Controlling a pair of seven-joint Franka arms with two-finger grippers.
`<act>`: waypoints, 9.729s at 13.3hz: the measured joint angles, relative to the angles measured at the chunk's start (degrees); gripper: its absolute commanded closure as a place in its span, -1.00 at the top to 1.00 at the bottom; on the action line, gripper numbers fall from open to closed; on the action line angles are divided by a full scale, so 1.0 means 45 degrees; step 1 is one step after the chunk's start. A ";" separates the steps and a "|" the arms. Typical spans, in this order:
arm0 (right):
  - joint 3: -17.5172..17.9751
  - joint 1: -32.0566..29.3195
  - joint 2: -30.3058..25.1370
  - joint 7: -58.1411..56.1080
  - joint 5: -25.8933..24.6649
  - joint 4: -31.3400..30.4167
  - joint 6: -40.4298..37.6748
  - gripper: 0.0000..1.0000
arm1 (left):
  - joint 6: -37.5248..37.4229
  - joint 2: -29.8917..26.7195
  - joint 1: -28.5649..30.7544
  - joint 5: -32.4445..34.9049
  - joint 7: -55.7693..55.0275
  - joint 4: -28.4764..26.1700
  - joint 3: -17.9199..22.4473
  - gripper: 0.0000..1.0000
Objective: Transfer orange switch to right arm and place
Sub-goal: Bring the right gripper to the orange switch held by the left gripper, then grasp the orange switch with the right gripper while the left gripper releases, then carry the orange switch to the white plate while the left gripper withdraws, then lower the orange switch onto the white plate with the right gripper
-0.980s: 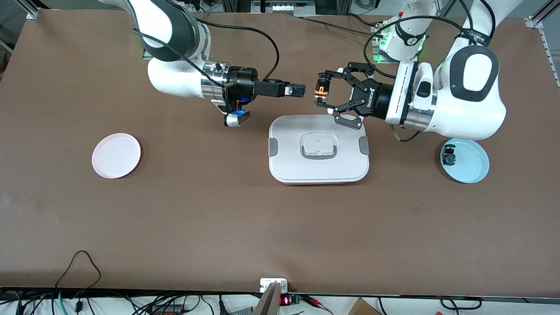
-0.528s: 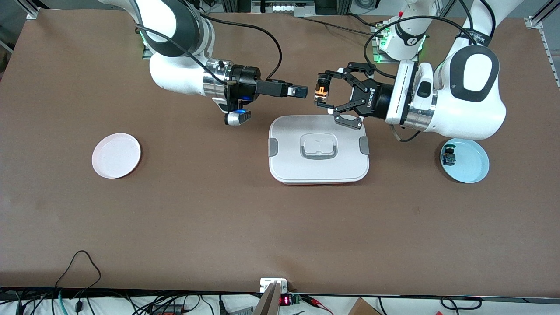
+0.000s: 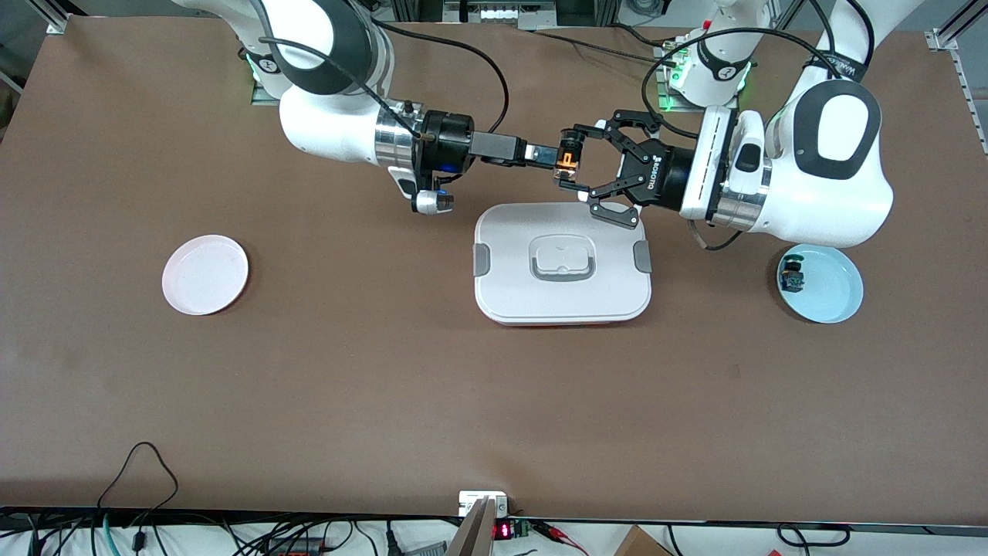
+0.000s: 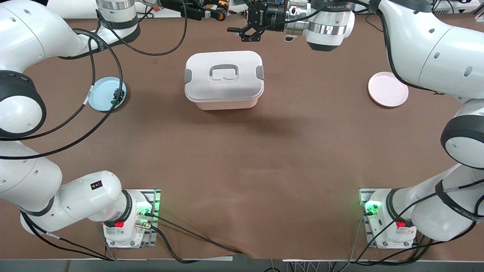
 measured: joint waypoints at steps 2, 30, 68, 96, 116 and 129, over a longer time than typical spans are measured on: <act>-0.0004 0.0009 0.0042 -0.0003 0.0000 0.0118 0.0021 0.99 | 0.0000 0.0000 0.0000 0.0000 0.0000 0.0000 0.0000 -1.00; -0.0004 0.0172 0.0658 -0.2189 0.1061 0.0761 0.0042 -0.84 | -0.0004 -0.0006 0.0030 -0.0046 -0.0027 -0.0002 -0.0006 1.00; -0.1590 -0.4947 0.0657 -0.3698 -0.8946 -0.1144 -0.8810 -0.91 | -0.3771 -0.1685 -0.3166 1.2937 -0.6521 0.5937 0.9137 1.00; -0.2828 -0.7493 0.0134 -1.4622 -2.7511 -0.4278 -0.1858 -0.87 | -0.2497 -0.4196 -0.6028 1.5895 -1.9507 0.1375 1.1309 1.00; -0.2574 -0.8528 0.1432 -1.8834 -2.7534 -0.6330 0.2759 -0.87 | -0.1414 -0.3362 -0.5782 1.7347 -1.9708 0.1598 1.0693 1.00; -0.2096 -0.8535 0.1310 -1.8789 -2.7243 -0.6210 0.2902 1.00 | -0.1414 -0.3096 -0.5787 1.7346 -1.9709 0.1677 1.0553 1.00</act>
